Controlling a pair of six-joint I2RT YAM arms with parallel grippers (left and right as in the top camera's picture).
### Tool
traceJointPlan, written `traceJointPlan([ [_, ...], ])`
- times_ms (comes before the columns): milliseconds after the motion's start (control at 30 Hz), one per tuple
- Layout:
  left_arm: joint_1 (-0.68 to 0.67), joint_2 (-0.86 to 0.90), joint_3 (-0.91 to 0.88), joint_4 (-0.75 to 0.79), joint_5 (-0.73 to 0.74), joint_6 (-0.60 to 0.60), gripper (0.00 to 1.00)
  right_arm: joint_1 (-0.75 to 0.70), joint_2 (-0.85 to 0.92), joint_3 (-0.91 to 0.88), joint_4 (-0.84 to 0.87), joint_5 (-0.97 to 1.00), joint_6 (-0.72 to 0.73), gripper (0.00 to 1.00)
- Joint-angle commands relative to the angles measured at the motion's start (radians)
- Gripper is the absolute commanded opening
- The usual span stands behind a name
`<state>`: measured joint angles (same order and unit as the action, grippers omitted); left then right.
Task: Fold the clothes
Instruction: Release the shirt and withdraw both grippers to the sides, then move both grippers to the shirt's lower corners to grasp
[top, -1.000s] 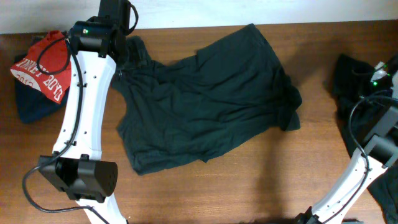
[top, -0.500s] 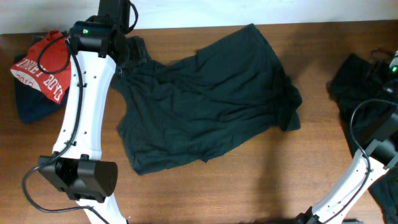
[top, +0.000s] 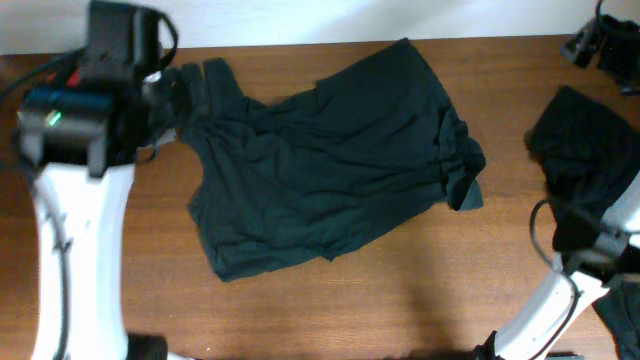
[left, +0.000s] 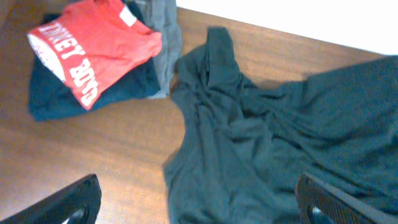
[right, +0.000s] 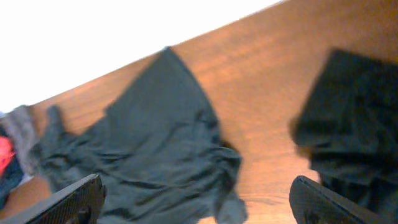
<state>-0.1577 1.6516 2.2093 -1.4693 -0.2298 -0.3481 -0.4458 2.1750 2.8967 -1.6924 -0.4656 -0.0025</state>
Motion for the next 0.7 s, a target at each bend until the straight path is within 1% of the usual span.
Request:
traceJointPlan([
  [0,-0.003,-0.074,0.011,-0.082,0.031,-0.019,0.99,0.108,-0.166,-0.003,-0.006,0.074,0.019,0.99],
  [100,-0.003,-0.126,0.011,-0.15,0.029,-0.05,0.99,0.189,-0.265,-0.058,-0.006,0.189,0.032,0.99],
  [133,-0.003,-0.147,0.011,-0.174,0.029,-0.06,0.99,0.224,-0.316,-0.11,-0.006,0.225,0.05,0.99],
  [167,-0.003,-0.161,0.011,-0.194,0.028,-0.071,0.99,0.241,-0.344,-0.144,-0.006,0.228,0.049,0.99],
  [200,-0.003,-0.178,0.01,-0.219,0.03,-0.088,0.99,0.268,-0.394,-0.218,-0.006,0.228,0.057,0.99],
  [233,-0.003,-0.195,-0.005,-0.219,0.057,-0.07,0.99,0.283,-0.426,-0.275,-0.006,0.227,0.064,0.99],
  [300,-0.003,-0.233,-0.053,-0.218,0.097,-0.071,0.99,0.301,-0.482,-0.388,-0.006,0.228,0.064,0.99],
  [367,-0.003,-0.266,-0.112,-0.219,0.108,-0.072,0.99,0.303,-0.523,-0.487,-0.006,0.227,0.064,0.99],
  [467,-0.003,-0.315,-0.242,-0.219,0.129,-0.109,0.99,0.303,-0.566,-0.639,-0.006,0.227,0.064,0.99],
  [500,-0.003,-0.342,-0.324,-0.218,0.16,-0.118,0.99,0.303,-0.573,-0.688,-0.006,0.227,0.064,0.99],
  [600,-0.003,-0.397,-0.5,-0.206,0.184,-0.167,0.99,0.303,-0.576,-0.826,-0.006,0.215,0.063,0.99],
  [633,-0.003,-0.428,-0.6,-0.18,0.206,-0.194,0.99,0.303,-0.575,-0.895,-0.001,0.212,0.063,0.99],
  [667,-0.003,-0.443,-0.65,-0.16,0.227,-0.195,0.99,0.303,-0.573,-0.946,0.011,0.213,0.056,0.99],
])
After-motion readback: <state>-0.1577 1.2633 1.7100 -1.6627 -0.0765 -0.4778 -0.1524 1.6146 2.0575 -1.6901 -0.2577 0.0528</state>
